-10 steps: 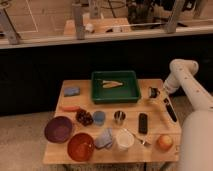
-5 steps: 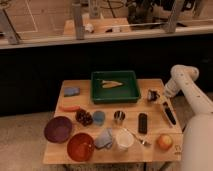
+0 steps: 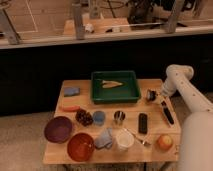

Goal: Place brush in table surface

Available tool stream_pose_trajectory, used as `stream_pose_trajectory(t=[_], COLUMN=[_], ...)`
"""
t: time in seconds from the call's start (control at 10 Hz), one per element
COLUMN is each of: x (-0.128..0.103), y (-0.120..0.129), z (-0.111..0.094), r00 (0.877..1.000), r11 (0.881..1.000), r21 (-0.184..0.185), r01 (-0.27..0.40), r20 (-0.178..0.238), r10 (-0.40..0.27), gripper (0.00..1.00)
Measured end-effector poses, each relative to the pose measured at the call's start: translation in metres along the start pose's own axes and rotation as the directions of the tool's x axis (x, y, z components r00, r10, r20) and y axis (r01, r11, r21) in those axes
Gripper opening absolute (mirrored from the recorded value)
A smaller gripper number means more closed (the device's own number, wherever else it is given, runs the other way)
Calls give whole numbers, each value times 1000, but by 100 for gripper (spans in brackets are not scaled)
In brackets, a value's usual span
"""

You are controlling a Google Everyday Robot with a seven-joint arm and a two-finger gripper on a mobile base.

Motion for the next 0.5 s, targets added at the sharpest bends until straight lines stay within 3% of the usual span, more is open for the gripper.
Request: stream_pose_trajectory(t=[0.2,0.5], x=[-1,-5], y=[1,3], z=[-1,-6], r00=[1000,999], r11=[1000,999], r21=[-11,-19], r01=[-7,40], r20=[-1,13], r10=[7,-39], gripper=[80,80])
